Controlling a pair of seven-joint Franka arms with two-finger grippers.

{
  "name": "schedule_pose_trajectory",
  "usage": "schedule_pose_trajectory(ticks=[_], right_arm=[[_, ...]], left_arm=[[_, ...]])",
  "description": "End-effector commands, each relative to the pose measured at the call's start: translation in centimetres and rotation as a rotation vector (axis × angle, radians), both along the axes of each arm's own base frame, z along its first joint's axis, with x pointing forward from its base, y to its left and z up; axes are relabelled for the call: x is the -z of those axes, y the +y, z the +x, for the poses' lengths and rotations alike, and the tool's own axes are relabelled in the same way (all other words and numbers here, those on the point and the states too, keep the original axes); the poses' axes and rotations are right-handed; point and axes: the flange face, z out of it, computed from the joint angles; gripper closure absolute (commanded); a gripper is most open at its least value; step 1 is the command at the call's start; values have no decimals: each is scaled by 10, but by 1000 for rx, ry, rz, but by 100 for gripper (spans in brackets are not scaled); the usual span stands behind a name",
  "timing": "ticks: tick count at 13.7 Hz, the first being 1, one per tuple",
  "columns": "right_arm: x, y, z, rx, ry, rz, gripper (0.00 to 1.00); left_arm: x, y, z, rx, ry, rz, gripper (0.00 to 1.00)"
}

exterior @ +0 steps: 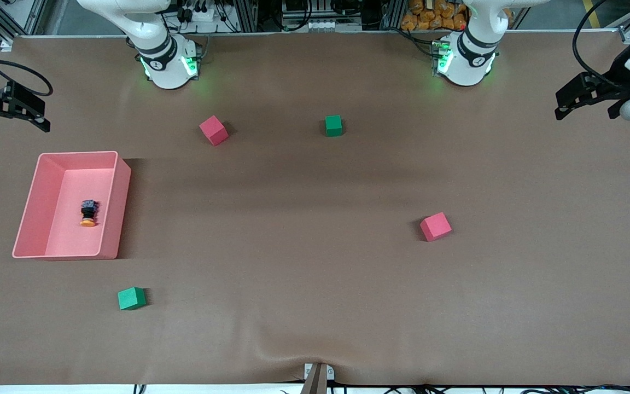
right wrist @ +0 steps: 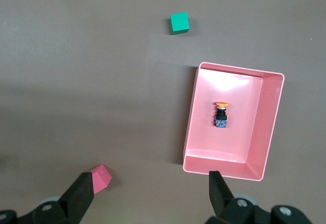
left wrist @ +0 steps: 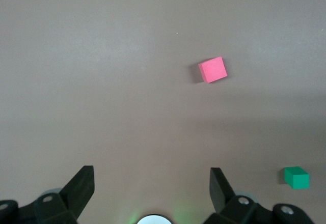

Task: Place and upright button with both arms
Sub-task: 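Move the right gripper toward the pink tray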

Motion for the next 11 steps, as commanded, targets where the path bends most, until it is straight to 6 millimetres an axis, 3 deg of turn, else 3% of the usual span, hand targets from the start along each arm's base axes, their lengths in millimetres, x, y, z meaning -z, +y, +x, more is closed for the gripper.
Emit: schedule_pose_trajectory(ticks=[1,4,8,11], right_arm=[[-3,-2,1,8,0,14,0],[-3,-3,1,11,0,14,0],[-3,-5,2,15,-3,14,0],[2,-20,6,40,8,15,0]], left_arm=[[-5,1,0,3,5,-12,0],[-11,1,2,0,-9,-17,0],[-1,-6,13,3,8,-8,0],[2,-6,13,-3,16,-10,0]])
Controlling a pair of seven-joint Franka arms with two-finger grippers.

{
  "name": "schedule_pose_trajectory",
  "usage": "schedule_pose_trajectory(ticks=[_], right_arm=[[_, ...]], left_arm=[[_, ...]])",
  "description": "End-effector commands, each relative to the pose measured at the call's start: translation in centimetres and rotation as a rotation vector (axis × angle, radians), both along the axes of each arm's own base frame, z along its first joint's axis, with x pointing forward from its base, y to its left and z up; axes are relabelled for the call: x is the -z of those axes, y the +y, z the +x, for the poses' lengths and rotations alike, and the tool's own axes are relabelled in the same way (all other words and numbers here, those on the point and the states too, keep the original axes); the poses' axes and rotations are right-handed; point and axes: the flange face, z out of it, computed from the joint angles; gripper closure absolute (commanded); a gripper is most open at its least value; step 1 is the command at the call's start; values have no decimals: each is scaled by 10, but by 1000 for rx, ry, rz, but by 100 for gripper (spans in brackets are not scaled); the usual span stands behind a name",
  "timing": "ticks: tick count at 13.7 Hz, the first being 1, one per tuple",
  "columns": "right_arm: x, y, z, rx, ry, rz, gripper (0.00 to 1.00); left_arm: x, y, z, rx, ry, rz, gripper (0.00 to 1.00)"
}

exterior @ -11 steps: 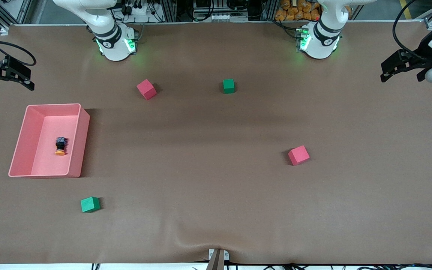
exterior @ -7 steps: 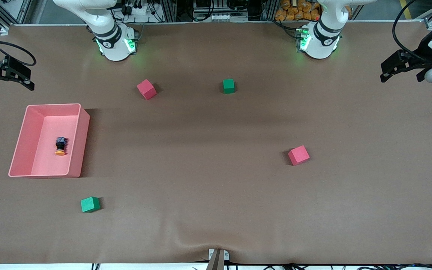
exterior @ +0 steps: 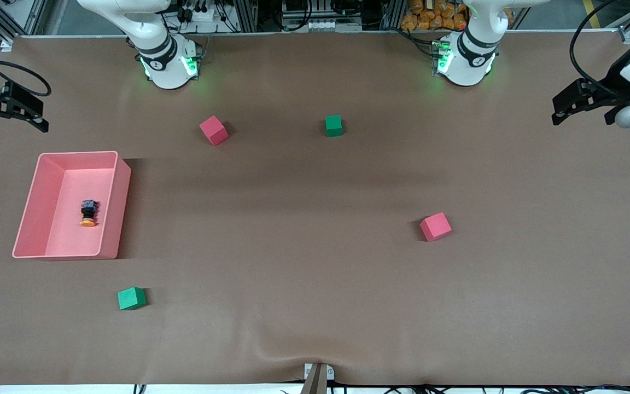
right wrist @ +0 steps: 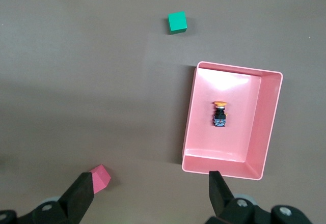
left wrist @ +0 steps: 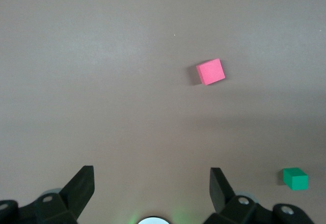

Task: Place and upright button with both arms
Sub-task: 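Move the right gripper toward the pink tray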

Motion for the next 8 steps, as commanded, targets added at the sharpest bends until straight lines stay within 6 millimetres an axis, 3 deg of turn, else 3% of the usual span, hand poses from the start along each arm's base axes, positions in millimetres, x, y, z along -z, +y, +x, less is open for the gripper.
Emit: schedule_pose_trajectory(ticks=[1,3,5,6,8], right_arm=[[12,-19,12,34,24,11,0],[45,-28,34,47,79,-14,0],[61,-50,47,83,70,-11,0],[84,-60,59,95,93,-8,0],[115,-93,68,143,138,9,0]], left_arm=[[-1,-3,0,-18,14,-4,0],[-2,-6,0,-13,8,-4,0],[-2,-7,-1,-11,6,-4,0],[-4,-7,-3,-11,4,-4,0],[-3,-6,-3,-13,10,-3,0]])
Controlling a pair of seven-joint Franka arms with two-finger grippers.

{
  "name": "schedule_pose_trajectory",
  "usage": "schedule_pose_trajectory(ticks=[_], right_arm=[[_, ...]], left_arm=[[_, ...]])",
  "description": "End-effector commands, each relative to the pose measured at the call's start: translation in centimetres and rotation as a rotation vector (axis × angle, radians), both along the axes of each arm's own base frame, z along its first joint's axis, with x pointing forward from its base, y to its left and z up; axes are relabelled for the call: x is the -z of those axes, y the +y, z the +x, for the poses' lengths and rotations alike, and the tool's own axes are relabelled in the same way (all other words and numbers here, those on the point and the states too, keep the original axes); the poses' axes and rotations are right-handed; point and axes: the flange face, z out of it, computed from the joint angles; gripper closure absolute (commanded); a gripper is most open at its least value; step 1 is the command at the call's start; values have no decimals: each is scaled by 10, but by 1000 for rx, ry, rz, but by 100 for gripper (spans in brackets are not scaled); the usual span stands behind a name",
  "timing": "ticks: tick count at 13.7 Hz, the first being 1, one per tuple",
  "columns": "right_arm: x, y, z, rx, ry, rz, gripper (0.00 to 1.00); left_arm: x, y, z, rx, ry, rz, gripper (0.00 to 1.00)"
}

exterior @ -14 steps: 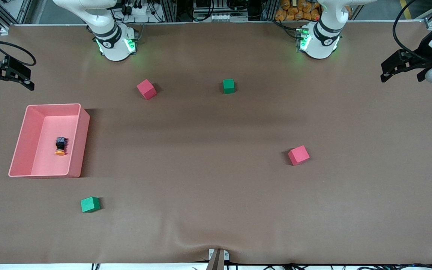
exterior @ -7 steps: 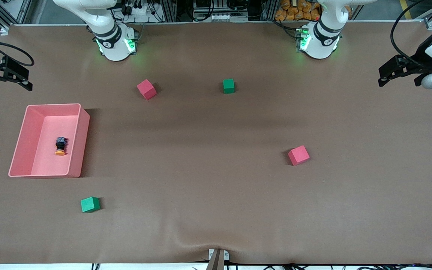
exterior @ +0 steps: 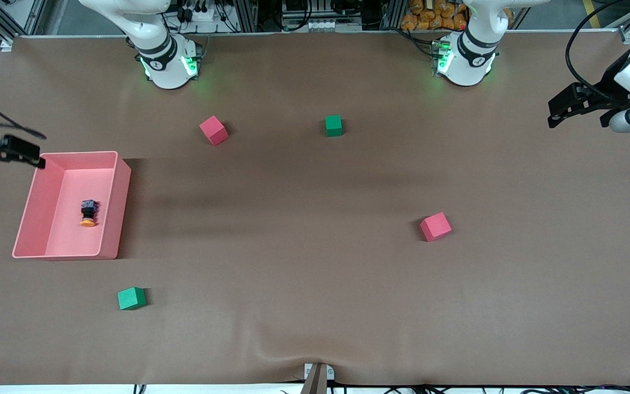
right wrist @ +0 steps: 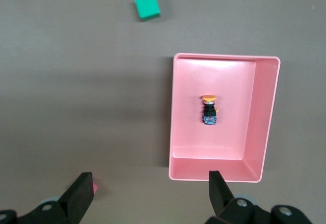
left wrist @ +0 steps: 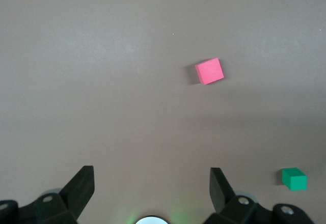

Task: Place and upright button with both arms
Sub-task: 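Lower the right gripper into the tray over the yellow button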

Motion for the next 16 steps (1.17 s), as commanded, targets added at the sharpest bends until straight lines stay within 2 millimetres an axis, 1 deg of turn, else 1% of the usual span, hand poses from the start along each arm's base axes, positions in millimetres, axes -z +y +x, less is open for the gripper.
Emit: schedule_pose_trajectory(ticks=[1,3,4,6,7,9,10,12,14,16], right_arm=[[38,-37,14,51,59,11,0],[76,-67,23,76,93,24,0],[93,-77,26,39,87,31,0],[129,-99,24,7,55,34,0],[141,-105,22,18,49,33,0],[168,-112,22,25,33,28,0],[182,-116,18,30,31,27,0],[210,-120,13,33,49,29,0],[235,-129,13,4,70,44,0],[257,-145,9,-19,63,51,0]], left_arm=[[-6,-1,-4,-8,5,-3,0],[-6,-1,-4,-10,5,-3,0],[-6,-1,-4,-1,3,-4,0],[-6,0,-4,6,4,-4,0],[-6,-1,-4,9,5,-4,0],[-6,-1,-4,9,5,-4,0],[-6,-1,-4,9,5,-4,0],[-6,-1,-4,9,5,-4,0],[-6,-2,-4,4,7,-4,0],[-4,-2,-4,4,10,-4,0]])
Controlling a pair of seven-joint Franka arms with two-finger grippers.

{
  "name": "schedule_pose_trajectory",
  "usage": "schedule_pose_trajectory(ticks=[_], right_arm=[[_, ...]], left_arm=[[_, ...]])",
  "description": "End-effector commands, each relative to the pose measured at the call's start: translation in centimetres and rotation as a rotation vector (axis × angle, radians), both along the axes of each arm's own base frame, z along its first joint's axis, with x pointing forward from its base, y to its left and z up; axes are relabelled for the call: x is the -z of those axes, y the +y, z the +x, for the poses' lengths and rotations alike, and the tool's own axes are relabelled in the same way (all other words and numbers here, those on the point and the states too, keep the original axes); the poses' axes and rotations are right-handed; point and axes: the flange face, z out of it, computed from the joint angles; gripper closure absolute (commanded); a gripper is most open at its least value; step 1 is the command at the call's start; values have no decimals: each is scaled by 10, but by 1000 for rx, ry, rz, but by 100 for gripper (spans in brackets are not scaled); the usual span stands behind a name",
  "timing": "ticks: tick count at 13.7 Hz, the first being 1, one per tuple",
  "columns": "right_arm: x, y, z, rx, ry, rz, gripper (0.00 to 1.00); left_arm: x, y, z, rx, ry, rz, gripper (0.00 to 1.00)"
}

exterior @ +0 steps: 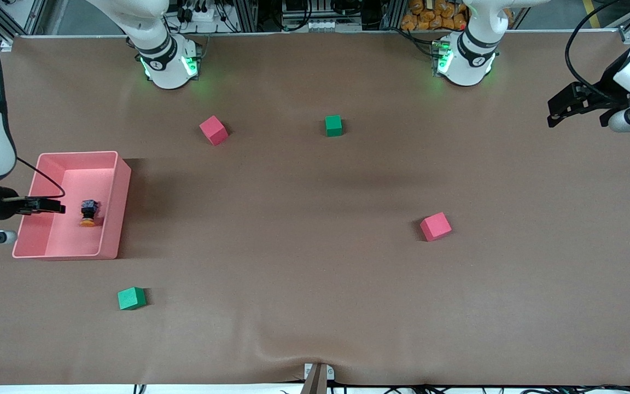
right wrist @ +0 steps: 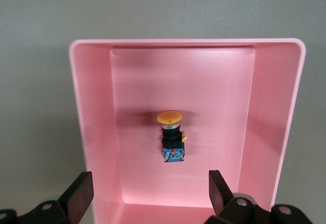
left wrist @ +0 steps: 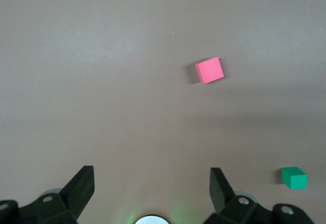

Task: Place and upright button with both arms
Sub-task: 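Lower the right gripper into the tray over the yellow button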

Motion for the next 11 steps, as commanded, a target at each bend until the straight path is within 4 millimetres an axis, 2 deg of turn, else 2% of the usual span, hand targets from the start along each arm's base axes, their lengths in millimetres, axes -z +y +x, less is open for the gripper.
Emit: schedule_pose_trajectory(ticks=[1,5,6,11], right_arm=[[32,-19,-8,-27,-18,4,0],[77,-17,-21,-14,-29,2,0],[85,-21,-24,-5,-26,4,0],[113,-19,-34,-8,-40,1,0]], left_arm=[[-4,-1,-3,6,7,-3,0],[-1,0,-1,7,12,-3,0],[0,0,1,9,15,-4,0],[0,3,2,2,12,0,0]])
